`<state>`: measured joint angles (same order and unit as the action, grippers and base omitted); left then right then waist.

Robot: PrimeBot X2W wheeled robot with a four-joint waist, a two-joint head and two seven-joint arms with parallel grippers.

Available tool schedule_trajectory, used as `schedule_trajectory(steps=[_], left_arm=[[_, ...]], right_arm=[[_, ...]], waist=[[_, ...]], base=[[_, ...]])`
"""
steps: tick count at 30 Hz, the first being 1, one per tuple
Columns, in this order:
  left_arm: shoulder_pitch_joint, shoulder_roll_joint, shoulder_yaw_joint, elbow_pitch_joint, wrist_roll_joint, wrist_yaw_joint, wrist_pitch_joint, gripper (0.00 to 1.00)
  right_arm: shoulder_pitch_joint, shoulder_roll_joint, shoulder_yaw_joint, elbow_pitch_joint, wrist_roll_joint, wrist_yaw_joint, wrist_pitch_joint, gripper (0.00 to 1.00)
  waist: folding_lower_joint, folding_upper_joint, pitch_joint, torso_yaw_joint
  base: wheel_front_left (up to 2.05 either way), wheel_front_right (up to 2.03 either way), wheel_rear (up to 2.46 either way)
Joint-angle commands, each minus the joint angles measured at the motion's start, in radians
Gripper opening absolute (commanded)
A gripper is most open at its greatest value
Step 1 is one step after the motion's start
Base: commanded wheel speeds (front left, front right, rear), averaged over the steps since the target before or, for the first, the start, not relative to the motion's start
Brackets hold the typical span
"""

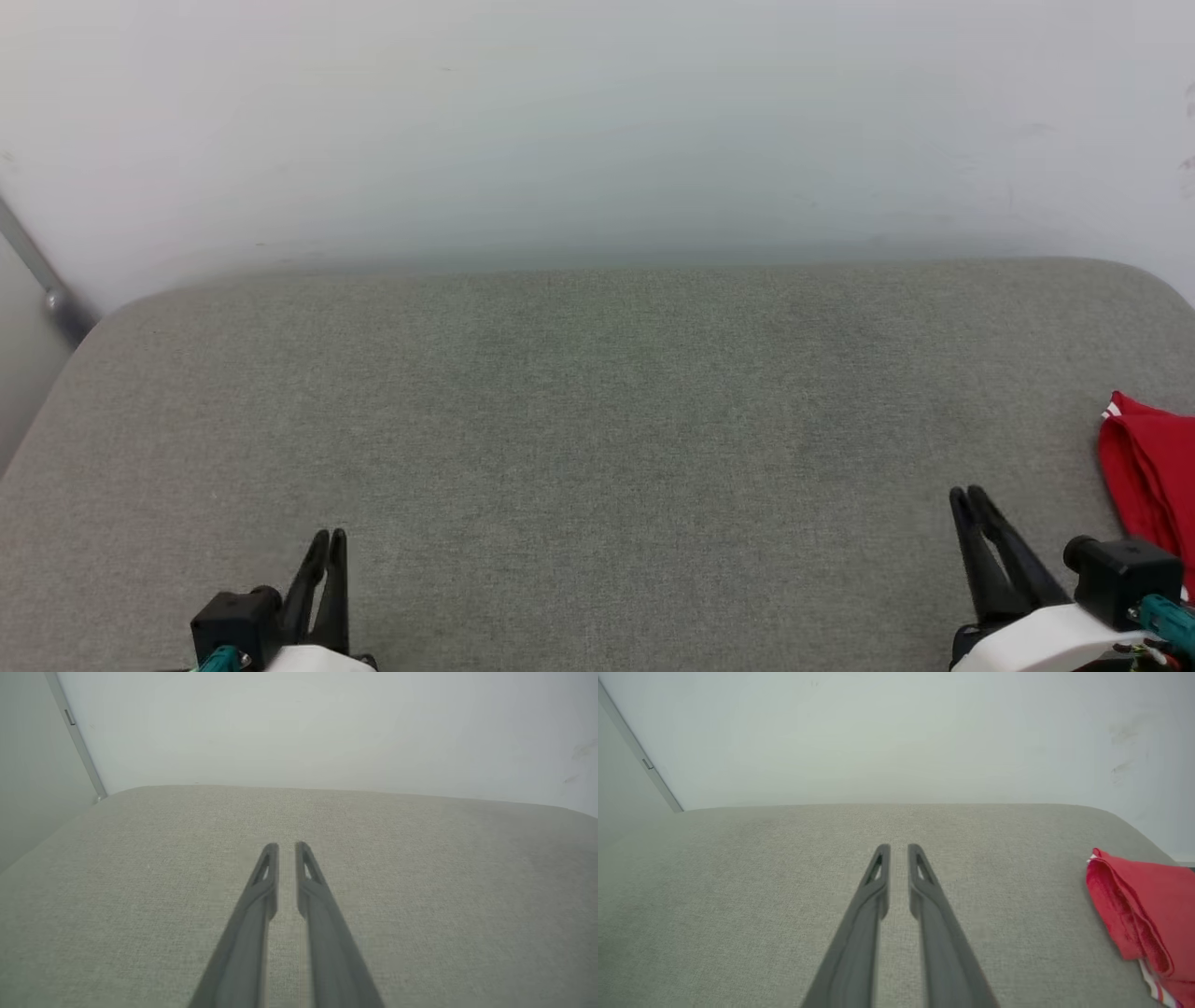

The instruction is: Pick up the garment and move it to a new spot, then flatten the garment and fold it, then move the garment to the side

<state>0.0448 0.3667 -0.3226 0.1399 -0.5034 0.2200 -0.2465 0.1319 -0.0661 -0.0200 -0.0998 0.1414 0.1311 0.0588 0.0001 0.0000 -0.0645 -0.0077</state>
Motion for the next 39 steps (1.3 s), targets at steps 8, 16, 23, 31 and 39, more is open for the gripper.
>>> schedule_trajectory(steps=[8, 16, 23, 31, 39], left_arm=[[-0.022, -0.032, 0.053, 0.004, -0.14, -0.041, 0.041, 0.0], [-0.038, -0.059, 0.09, 0.017, -0.237, -0.073, 0.071, 0.0], [-0.053, -0.083, 0.124, 0.028, -0.328, -0.102, 0.099, 0.0], [-0.067, -0.11, 0.16, 0.039, -0.421, -0.132, 0.129, 0.0], [-0.078, -0.135, 0.194, 0.046, -0.508, -0.16, 0.157, 0.0]], right_arm=[[-0.032, 0.0, -0.009, 0.034, 0.184, 0.0, 0.004, 0.0], [-0.055, 0.0, -0.016, 0.065, 0.314, 0.0, 0.008, 0.0], [-0.075, 0.001, -0.023, 0.093, 0.433, 0.0, 0.012, 0.0], [-0.097, 0.002, -0.03, 0.123, 0.557, 0.0, 0.016, 0.0], [-0.115, 0.003, -0.037, 0.15, 0.671, 0.0, 0.02, 0.0]], waist=[[0.0, 0.0, 0.005, 0.001], [0.0, 0.0, 0.009, 0.001], [0.0, 0.0, 0.012, 0.001], [0.0, 0.0, 0.017, 0.002], [0.0, 0.0, 0.021, 0.002]], base=[[0.0, 0.0, 0.0], [0.0, 0.0, 0.0], [0.0, 0.0, 0.0], [0.0, 0.0, 0.0], [0.0, 0.0, 0.0]])
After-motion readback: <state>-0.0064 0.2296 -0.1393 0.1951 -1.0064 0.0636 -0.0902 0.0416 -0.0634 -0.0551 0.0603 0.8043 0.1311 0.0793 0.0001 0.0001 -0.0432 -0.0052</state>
